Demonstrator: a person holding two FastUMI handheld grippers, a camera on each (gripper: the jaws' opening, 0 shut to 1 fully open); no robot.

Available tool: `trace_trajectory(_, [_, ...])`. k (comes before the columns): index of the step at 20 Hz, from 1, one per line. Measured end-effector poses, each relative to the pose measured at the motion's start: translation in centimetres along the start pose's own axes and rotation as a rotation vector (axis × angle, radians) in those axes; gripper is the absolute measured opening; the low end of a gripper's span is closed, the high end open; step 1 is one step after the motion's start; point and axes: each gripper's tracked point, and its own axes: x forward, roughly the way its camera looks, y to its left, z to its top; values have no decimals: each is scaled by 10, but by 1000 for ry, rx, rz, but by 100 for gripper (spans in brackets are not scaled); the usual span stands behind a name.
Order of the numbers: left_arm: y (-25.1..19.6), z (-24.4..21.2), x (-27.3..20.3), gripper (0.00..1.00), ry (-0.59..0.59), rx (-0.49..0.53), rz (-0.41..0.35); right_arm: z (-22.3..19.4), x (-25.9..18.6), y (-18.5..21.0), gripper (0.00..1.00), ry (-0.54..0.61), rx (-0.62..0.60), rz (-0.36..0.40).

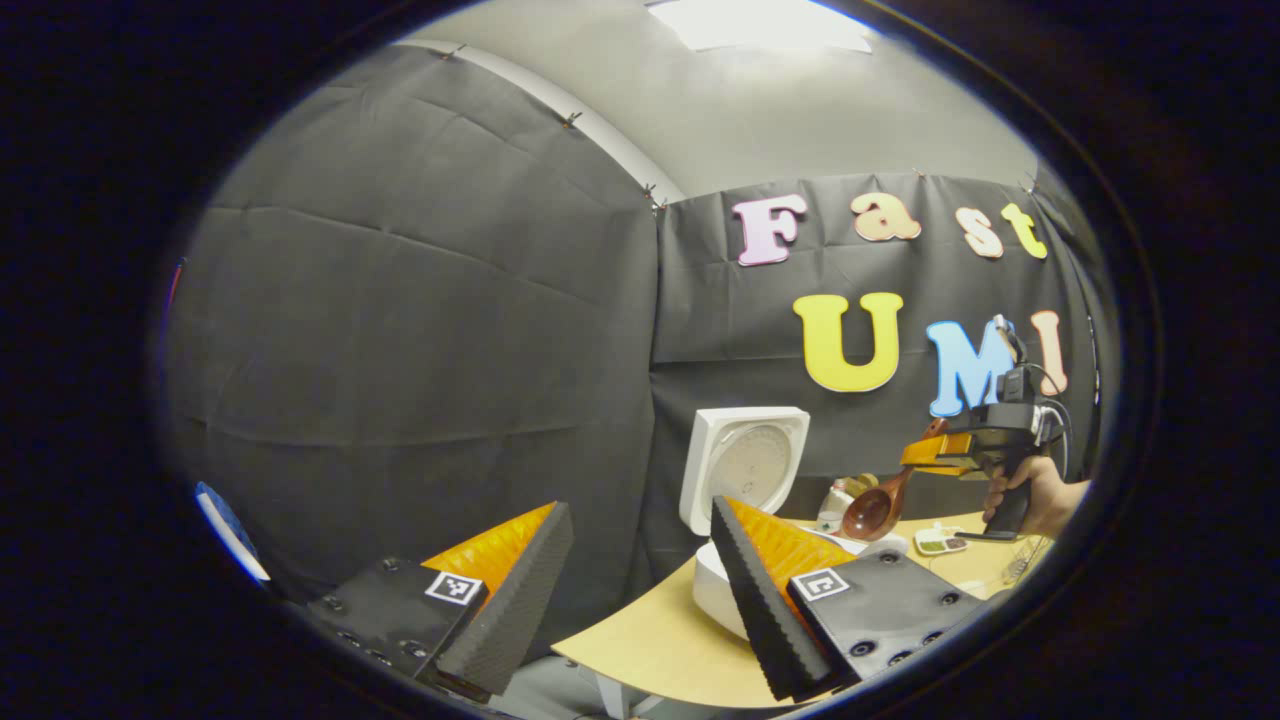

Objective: Close the left gripper, press the button to open the rice cooker; take a wooden spoon from the chopstick holder with the right hand, scoop a spoonful of rice and pour it into the rice cooker, then put the wooden spoon back into the chopstick holder.

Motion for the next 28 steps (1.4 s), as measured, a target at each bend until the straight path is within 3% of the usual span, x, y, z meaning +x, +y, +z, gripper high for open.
trace_trajectory(13, [-100, 27, 17, 96, -45, -11, -90, 75, -91, -119, 9, -125, 18, -170])
trace_trajectory(19, [-143, 35, 19, 96, -59, 0, -126, 99, -140, -179, 9, -165, -41, -270])
trace_trajectory(28, [-203, 42, 24, 99, -68, 3, -169, 98, -206, -277, 9, -172, -7, -429])
